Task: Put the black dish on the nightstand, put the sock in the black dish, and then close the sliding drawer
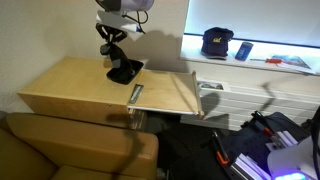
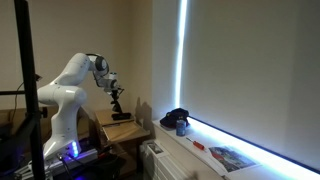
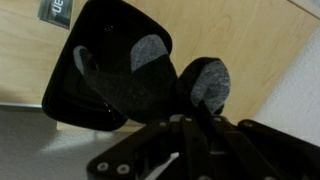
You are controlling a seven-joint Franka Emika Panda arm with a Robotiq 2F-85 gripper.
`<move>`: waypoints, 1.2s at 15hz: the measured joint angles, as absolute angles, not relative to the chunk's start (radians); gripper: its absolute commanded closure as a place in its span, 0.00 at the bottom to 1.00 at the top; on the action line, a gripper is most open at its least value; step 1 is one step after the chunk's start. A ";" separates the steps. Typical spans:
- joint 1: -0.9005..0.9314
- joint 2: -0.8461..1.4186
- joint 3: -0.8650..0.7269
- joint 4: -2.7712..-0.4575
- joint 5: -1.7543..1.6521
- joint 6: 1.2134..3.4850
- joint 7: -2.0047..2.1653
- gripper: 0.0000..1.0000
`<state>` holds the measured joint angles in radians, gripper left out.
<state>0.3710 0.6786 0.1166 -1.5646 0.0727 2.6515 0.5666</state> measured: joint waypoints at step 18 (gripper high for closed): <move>0.624 0.847 -0.140 -1.608 -0.054 2.787 0.652 0.66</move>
